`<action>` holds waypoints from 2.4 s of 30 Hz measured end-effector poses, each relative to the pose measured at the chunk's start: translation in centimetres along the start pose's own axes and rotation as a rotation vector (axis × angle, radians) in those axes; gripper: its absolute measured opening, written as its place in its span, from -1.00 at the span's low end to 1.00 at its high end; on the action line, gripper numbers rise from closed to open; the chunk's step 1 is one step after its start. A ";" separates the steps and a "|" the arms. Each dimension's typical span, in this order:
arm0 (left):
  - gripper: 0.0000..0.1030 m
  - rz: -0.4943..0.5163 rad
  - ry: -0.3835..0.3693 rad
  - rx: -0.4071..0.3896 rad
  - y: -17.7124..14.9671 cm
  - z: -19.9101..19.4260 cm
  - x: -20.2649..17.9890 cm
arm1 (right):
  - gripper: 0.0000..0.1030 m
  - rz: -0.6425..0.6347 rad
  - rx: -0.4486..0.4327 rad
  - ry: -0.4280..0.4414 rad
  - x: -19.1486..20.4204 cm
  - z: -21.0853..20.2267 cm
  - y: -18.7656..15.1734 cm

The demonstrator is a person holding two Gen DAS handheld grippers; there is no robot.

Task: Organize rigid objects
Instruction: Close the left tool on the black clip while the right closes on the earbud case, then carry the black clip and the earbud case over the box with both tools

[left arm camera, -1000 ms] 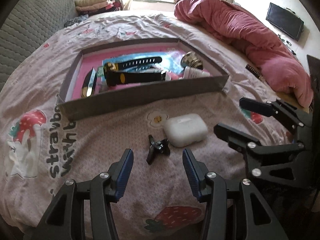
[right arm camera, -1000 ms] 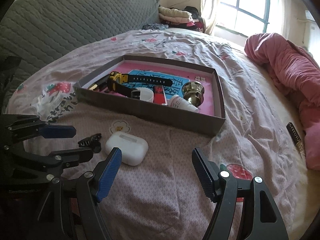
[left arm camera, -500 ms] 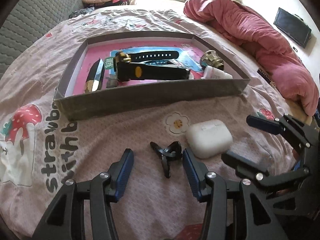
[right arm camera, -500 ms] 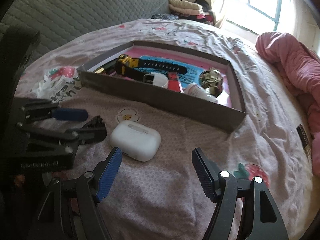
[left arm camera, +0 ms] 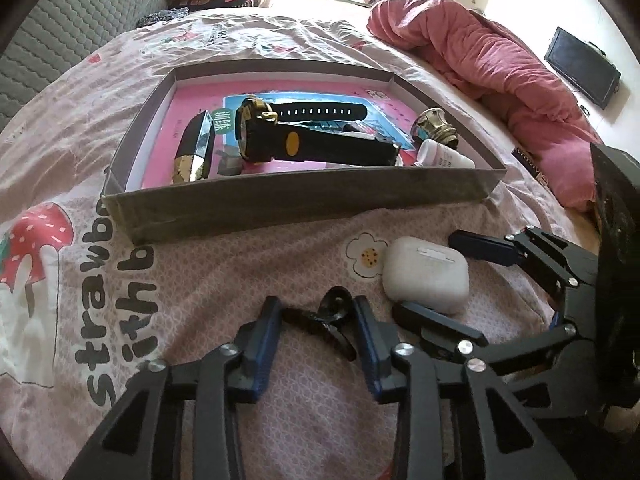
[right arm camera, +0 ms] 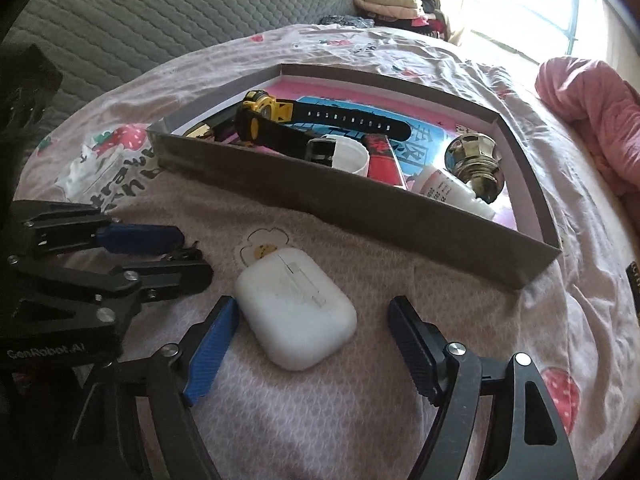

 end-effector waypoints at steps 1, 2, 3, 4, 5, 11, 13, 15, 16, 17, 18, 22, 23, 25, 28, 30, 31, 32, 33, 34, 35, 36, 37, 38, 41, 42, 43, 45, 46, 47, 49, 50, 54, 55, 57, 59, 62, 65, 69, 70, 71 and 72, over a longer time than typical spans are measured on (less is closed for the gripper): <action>-0.29 -0.007 -0.010 0.002 0.1 0.0 0.2 | 0.52 -0.002 -0.003 0.003 0.0 0.1 0.1; -0.29 -0.009 -0.014 0.002 0.1 0.0 0.2 | 0.53 -0.005 -0.006 0.006 -0.1 0.2 0.2; -0.29 -0.008 -0.017 0.002 0.1 0.1 0.2 | 0.52 -0.011 -0.009 0.008 -0.1 0.4 0.3; -0.30 -0.006 -0.019 0.003 0.1 0.1 0.2 | 0.52 -0.014 -0.011 0.009 -0.1 0.4 0.3; -0.30 -0.005 -0.019 0.002 0.2 0.1 0.2 | 0.50 -0.016 -0.014 0.009 -0.1 0.4 0.3; -0.30 -0.013 -0.031 -0.017 0.6 0.2 0.1 | 0.04 -0.035 -0.030 0.027 0.1 0.2 0.7; -0.30 -0.024 -0.040 -0.019 0.7 0.2 0.2 | 0.04 -0.009 -0.035 0.044 -0.3 0.0 0.7; -0.30 -0.035 -0.052 -0.022 0.8 0.0 0.3 | 0.04 0.018 -0.050 0.062 -0.7 -0.4 0.5; -0.30 -0.038 -0.055 -0.026 1.0 -0.1 0.3 | 0.04 0.028 -0.056 0.067 -0.9 -0.6 0.5; -0.30 -0.042 -0.057 -0.028 1.0 -0.2 0.3 | 0.04 0.040 -0.063 0.074 -1.2 -0.8 0.4; -0.30 -0.047 -0.060 -0.031 1.1 -0.3 0.4 | 0.04 0.053 -0.072 0.078 -1.4 -1.1 0.3; -0.30 -0.068 -0.083 -0.043 1.4 -1.0 0.4 | 0.04 0.065 -0.117 0.065 -2.0 -2.6 0.4; -0.30 -0.064 -0.083 -0.052 1.5 -1.3 0.3 | 0.04 0.068 -0.134 0.065 -2.0 -3.1 0.5; -0.30 -0.064 -0.093 -0.066 1.6 -1.9 0.1 | 0.04 0.070 -0.166 0.046 -2.3 -3.9 0.7; -0.30 -0.057 -0.089 -0.104 1.9 -2.8 -0.1 | 0.04 0.090 -0.196 0.029 -2.9 -4.7 0.9; -0.30 -0.052 -0.086 -0.120 2.2 -3.2 -0.1 | 0.04 0.103 -0.208 0.017 -3.3 -4.9 1.1; -0.30 -0.050 -0.083 -0.133 2.3 -3.5 -0.1 | 0.04 0.107 -0.212 0.015 -3.4 -5.0 1.2; -0.30 -0.048 -0.077 -0.143 2.4 -3.7 0.0 | 0.04 0.107 -0.218 0.005 -3.5 -5.1 1.4; -0.30 -0.045 -0.070 -0.153 2.5 -3.9 0.0 | 0.04 0.104 -0.222 0.003 -3.5 -5.2 1.5; -0.30 -0.043 -0.062 -0.168 2.7 -4.1 0.1 | 0.04 0.102 -0.228 -0.001 -3.6 -5.3 1.6; -0.30 -0.045 -0.060 -0.176 2.8 -4.3 0.1 | 0.04 0.100 -0.234 -0.007 -3.6 -5.4 1.7; -0.30 -0.048 -0.057 -0.186 3.0 -4.5 0.2 | 0.04 0.097 -0.238 -0.008 -3.6 -5.5 1.8; -0.30 -0.053 -0.054 -0.197 3.2 -4.6 0.3 | 0.04 0.096 -0.241 -0.013 -3.6 -5.6 1.9; -0.30 -0.059 -0.050 -0.204 3.5 -4.6 0.5 | 0.04 0.097 -0.242 -0.020 -3.7 -5.6 2.0; -0.30 -0.077 -0.043 -0.226 4.3 -4.7 1.0 | 0.04 0.109 -0.250 -0.034 -4.2 -5.7 2.2; -0.30 -0.083 -0.039 -0.234 4.6 -4.8 1.2 | 0.04 0.112 -0.256 -0.040 -4.4 -5.8 2.2; -0.30 -0.087 -0.038 -0.237 4.7 -4.8 1.3 | 0.04 0.114 -0.260 -0.050 -4.6 -5.9 2.3; -0.30 -0.100 -0.034 -0.249 5.1 -4.8 1.7 | 0.04 0.120 -0.269 -0.063 -5.0 -6.0 2.6; -0.30 -0.102 -0.031 -0.257 5.4 -4.8 1.8 | 0.04 0.123 -0.272 -0.070 -5.1 -6.0 2.6; -0.30 -0.104 -0.028 -0.263 5.6 -4.7 1.8 | 0.04 0.126 -0.275 -0.074 -5.3 -6.0 2.7; -0.30 -0.105 -0.023 -0.273 5.9 -4.6 1.8 | 0.04 0.132 -0.281 -0.083 -5.5 -6.0 3.0; -0.30 -0.104 -0.020 -0.281 6.1 -4.6 1.7 | 0.04 0.134 -0.283 -0.085 -5.6 -5.9 3.1; -0.30 -0.096 -0.014 -0.289 6.5 -4.3 1.6 | 0.04 0.137 -0.284 -0.103 -5.8 -5.7 3.5; -0.30 -0.095 -0.010 -0.293 6.6 -4.2 1.6 | 0.04 0.140 -0.284 -0.107 -5.9 -5.6 3.6; -0.30 -0.091 -0.006 -0.292 6.8 -4.0 1.6 | 0.04 0.140 -0.282 -0.102 -6.0 -5.3 3.7; -0.30 -0.094 -0.005 -0.293 7.0 -3.8 1.7 | 0.04 0.138 -0.273 -0.087 -6.2 -4.9 3.8; -0.30 -0.095 -0.005 -0.288 7.4 -3.4 1.7 | 0.04 0.133 -0.274 -0.093 -6.2 -4.6 4.0; -0.30 -0.098 -0.007 -0.292 7.8 -3.3 1.7 | 0.04 0.135 -0.282 -0.099 -6.5 -4.5 4.3; -0.30 -0.090 -0.004 -0.296 8.1 -3.1 1.6 | 0.04 0.143 -0.284 -0.114 -7.0 -4.2 4.5; -0.30 -0.088 -0.002 -0.295 8.1 -2.9 1.5 | 0.04 0.147 -0.284 -0.116 -7.2 -4.2 4.6; -0.30 -0.087 -0.001 -0.291 8.1 -2.8 1.5 | 0.04 0.151 -0.285 -0.116 -7.3 -4.1 4.6; -0.30 -0.088 -0.002 -0.290 8.2 -2.7 1.6 | 0.04 0.154 -0.285 -0.121 -7.4 -4.0 4.6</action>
Point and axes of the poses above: each gripper's, at about its wrist camera, not at the fingertips, and z roughly the way its jaws point, x to its left, y to its top, the point moved 2 cm from there along z, roughly the way its jaws point, and after that the axes turned 14 degrees about -z, right-handed, at the moved point
